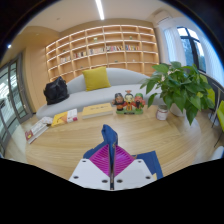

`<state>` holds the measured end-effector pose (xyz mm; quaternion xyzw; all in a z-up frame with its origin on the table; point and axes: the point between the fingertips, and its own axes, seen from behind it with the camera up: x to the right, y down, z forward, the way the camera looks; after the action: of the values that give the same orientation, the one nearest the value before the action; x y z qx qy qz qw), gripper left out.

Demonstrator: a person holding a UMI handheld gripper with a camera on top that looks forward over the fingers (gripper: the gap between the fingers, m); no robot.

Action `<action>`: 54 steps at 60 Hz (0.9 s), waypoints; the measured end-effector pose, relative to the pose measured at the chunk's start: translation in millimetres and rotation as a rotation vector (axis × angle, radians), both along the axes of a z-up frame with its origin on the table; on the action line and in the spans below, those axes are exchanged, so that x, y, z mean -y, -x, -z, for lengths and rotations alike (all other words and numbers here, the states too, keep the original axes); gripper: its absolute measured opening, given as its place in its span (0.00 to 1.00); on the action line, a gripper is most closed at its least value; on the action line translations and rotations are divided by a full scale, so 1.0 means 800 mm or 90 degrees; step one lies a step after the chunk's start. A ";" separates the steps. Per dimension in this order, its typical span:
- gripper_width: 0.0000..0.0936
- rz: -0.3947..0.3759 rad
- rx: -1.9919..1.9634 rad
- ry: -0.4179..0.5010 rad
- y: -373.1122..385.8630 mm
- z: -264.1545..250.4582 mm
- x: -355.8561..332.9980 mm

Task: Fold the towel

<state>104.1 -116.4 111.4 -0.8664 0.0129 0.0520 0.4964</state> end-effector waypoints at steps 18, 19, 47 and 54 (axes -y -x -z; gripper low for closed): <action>0.90 0.107 0.065 0.080 -0.177 0.085 0.031; 0.91 0.108 0.064 0.076 -0.183 0.083 0.034; 0.91 0.001 0.145 0.020 -0.115 -0.046 0.182; 0.91 -0.016 0.132 0.017 -0.098 -0.055 0.213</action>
<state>182.3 -286.9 155.3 -0.8738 -0.0491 -0.0320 0.4827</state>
